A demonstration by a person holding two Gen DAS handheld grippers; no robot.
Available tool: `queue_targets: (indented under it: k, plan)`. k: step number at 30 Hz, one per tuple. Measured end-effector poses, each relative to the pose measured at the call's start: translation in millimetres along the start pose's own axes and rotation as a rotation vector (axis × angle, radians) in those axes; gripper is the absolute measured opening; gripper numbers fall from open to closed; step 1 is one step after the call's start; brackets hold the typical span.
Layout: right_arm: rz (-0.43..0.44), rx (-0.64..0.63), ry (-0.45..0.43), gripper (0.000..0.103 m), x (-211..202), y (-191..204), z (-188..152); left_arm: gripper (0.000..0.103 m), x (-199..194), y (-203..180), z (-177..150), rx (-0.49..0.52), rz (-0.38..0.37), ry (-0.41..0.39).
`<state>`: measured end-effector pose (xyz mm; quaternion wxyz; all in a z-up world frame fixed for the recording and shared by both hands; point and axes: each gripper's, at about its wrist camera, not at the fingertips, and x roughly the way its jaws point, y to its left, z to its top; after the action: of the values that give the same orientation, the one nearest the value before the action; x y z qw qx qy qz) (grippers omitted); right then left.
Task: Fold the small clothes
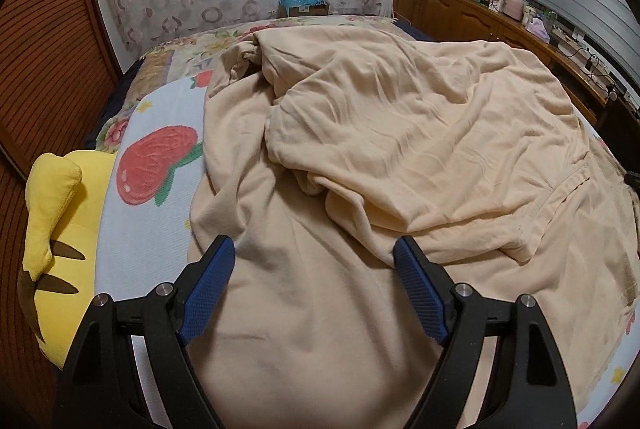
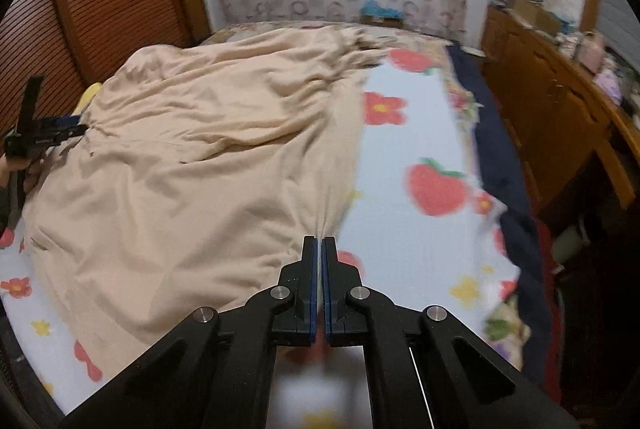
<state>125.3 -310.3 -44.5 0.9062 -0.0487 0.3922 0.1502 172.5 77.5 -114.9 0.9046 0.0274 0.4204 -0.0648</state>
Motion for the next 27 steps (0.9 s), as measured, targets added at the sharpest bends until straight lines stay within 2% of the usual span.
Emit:
queue_targets:
  k: [4, 7, 9, 11, 13, 14, 17, 22, 27]
  plan:
    - [-0.019, 0.053, -0.015, 0.002, -20, -19, -8, 0.083, 0, 1, 0, 0.001, 0.002, 0.0]
    - [-0.087, 0.05, -0.032, 0.002, -27, -20, -5, 0.083, 0, 0, 0, 0.001, 0.001, 0.0]
    - [-0.102, 0.062, -0.057, 0.008, -31, -18, 2, 0.083, 0, 0, 0, 0.0, 0.001, 0.0]
    - [-0.102, 0.059, -0.078, 0.029, -33, -12, 11, 0.083, 0, 0, 0, 0.0, 0.001, 0.001]
    - [-0.096, 0.052, -0.096, 0.045, -27, -3, 21, 0.083, 0, 0, 0, 0.0, 0.001, 0.001]
    - [-0.071, 0.047, -0.109, 0.047, -23, 1, 26, 0.083, 0, 0, 0, 0.0, 0.001, 0.001]
    - [0.016, 0.031, -0.139, 0.048, -9, 19, 41, 0.083, 0, 0, 0, 0.0, 0.001, 0.001]
    - [0.062, 0.021, -0.128, 0.048, 27, 41, 67, 0.083, 0, 0, 0, 0.0, 0.001, 0.001]
    - [0.019, 0.008, -0.073, 0.048, 66, 44, 84, 0.083, 0, 0, 0, 0.0, 0.001, 0.001]
